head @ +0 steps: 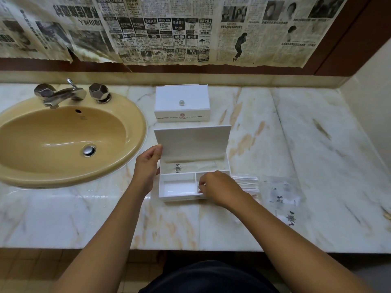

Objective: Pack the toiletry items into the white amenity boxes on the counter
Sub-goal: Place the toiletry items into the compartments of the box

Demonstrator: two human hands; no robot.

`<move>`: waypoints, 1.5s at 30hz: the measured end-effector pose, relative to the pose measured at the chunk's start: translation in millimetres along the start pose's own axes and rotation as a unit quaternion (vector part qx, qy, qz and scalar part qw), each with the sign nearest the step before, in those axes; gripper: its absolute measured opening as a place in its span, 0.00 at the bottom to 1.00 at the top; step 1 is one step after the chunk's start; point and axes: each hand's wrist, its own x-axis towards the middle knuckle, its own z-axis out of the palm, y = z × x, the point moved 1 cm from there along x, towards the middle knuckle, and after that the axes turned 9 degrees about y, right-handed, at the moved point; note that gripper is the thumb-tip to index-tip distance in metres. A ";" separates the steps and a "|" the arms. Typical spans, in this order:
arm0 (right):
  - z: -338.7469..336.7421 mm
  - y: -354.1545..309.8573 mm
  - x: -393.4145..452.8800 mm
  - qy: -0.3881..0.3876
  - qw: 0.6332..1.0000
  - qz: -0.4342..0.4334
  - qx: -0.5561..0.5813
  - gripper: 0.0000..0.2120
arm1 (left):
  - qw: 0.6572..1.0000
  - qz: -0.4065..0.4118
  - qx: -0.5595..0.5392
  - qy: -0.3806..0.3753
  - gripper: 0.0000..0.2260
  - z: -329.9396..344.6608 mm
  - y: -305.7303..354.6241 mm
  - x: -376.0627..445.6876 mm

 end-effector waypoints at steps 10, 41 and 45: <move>-15.7 10.8 -5.0 0.063 0.996 -0.020 0.052 0.10 | 1.000 0.004 -0.001 0.005 0.15 0.4 -1.5 4.0; 8.0 64.4 -56.3 -0.056 0.993 0.061 -0.079 0.12 | 1.000 0.010 0.008 0.003 0.13 -1.0 -7.2 6.2; 0.1 61.1 -53.7 -0.029 0.996 0.053 -0.068 0.12 | 1.000 0.009 0.006 0.002 0.12 -0.3 -6.4 4.8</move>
